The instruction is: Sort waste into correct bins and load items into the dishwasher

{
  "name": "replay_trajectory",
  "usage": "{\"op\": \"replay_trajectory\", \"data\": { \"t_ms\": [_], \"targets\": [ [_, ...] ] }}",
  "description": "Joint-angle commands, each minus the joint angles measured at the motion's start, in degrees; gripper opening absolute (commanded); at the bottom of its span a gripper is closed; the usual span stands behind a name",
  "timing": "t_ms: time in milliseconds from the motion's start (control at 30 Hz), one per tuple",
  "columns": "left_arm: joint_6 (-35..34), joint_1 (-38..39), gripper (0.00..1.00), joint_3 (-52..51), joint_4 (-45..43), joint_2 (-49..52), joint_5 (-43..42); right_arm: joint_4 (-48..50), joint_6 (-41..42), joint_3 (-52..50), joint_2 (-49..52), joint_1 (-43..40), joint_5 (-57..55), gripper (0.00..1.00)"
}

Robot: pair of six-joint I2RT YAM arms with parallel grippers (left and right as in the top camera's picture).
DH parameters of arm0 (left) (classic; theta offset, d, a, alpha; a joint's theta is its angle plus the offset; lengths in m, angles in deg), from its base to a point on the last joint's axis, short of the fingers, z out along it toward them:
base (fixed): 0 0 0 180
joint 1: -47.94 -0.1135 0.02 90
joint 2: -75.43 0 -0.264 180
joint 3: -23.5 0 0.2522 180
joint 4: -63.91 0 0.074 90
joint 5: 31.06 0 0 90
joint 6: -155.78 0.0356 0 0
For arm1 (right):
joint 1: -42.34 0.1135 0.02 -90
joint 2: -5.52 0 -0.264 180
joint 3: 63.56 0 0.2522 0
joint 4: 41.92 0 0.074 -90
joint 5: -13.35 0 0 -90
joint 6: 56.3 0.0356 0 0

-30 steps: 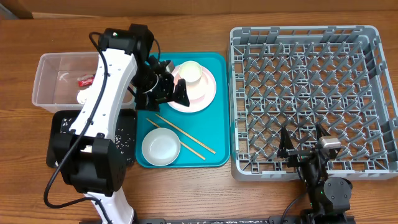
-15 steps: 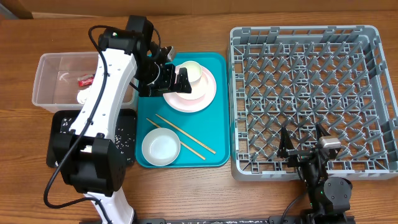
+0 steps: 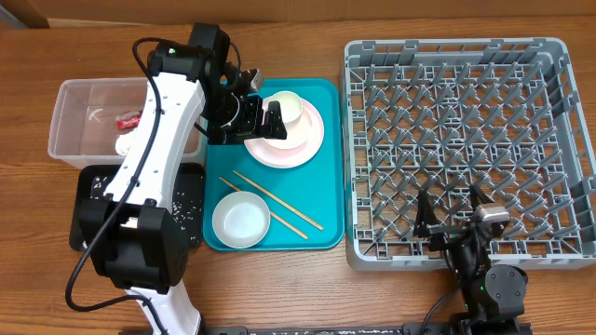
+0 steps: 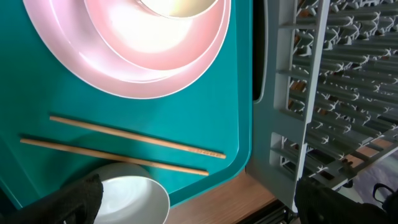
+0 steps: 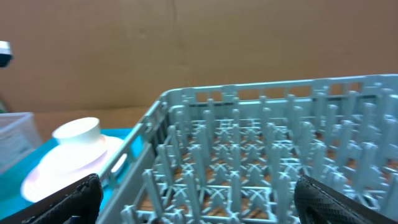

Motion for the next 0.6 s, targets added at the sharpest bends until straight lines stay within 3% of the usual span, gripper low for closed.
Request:
{"op": "replay_trajectory", "data": {
  "t_ms": [0,200,367,567],
  "targets": [
    [1.5,0.2,1.00,1.0,0.0,-1.3,0.1,2.0,3.6,-0.6,-0.6,0.3,8.3,1.00],
    [1.5,0.2,1.00,1.0,0.0,-1.3,0.1,1.1,4.1,-0.6,-0.5,0.3,12.0,1.00],
    [1.5,0.2,1.00,1.0,0.0,-1.3,0.2,2.4,17.1,2.6,-0.5,0.3,17.3,1.00],
    [1.5,0.2,1.00,1.0,0.0,-1.3,0.1,-4.2,21.1,14.5,1.5,0.3,17.9,1.00]
  ]
}}
